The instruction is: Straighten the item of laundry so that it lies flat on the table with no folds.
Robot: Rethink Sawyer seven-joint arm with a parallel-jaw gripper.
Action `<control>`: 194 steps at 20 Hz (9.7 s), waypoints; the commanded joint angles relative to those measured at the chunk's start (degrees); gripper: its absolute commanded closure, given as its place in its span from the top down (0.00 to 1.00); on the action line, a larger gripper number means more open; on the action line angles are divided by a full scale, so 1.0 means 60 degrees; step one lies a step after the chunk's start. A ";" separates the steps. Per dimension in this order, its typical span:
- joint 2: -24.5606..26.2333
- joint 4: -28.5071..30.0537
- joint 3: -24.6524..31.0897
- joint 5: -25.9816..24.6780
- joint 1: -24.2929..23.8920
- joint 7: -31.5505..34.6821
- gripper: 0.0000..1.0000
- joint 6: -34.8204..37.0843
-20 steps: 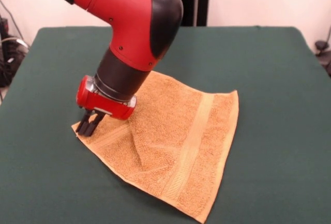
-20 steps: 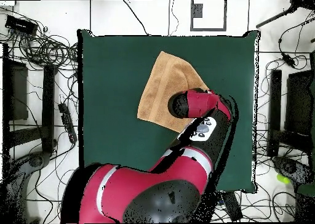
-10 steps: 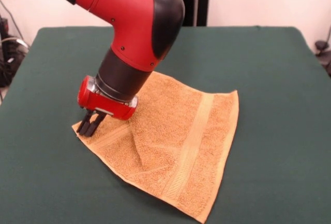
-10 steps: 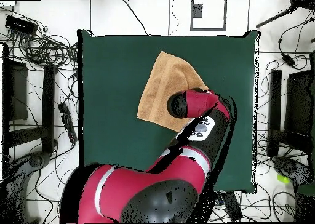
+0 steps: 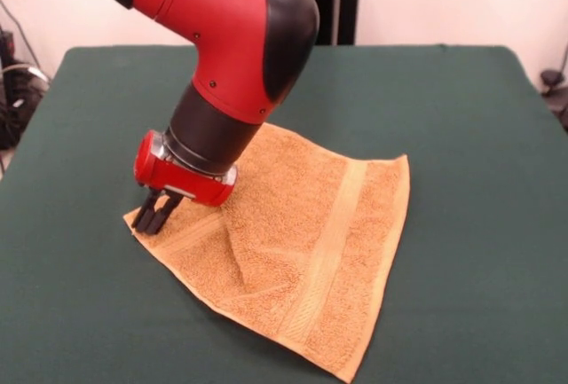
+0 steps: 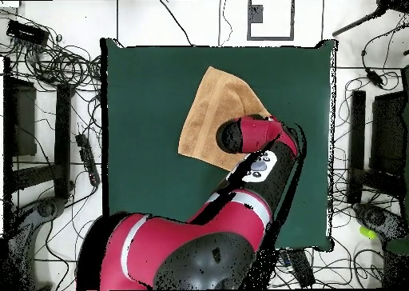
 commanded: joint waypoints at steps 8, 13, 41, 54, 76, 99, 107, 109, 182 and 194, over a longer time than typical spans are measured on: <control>0.1545 -0.0942 0.0025 -0.0186 0.0546 0.1482 0.00 -0.0714; 0.1618 -0.1384 -0.0314 -0.0708 0.0585 0.0886 0.00 -0.0698; -0.2584 0.1495 0.3007 -0.1547 -0.0330 -0.1019 0.00 0.2985; -0.2462 0.2404 0.5292 -0.1441 -0.1651 -0.0516 0.00 0.2536; -0.1435 0.1332 0.5042 -0.2411 -0.1543 -0.0043 0.00 0.2452; -0.1412 0.0211 0.3968 -0.4395 -0.0737 -0.0171 0.00 0.2924; -0.1168 -0.0024 0.4066 -0.4548 -0.0863 0.0225 0.00 0.2652; -0.0994 -0.0018 0.4278 -0.4306 -0.1076 0.0528 0.00 0.2400; -0.2765 0.1095 0.8381 -0.3378 -0.4764 -0.2852 0.00 0.5223; -0.2436 0.0795 0.7301 -0.4520 -0.4062 -0.1757 0.00 0.4842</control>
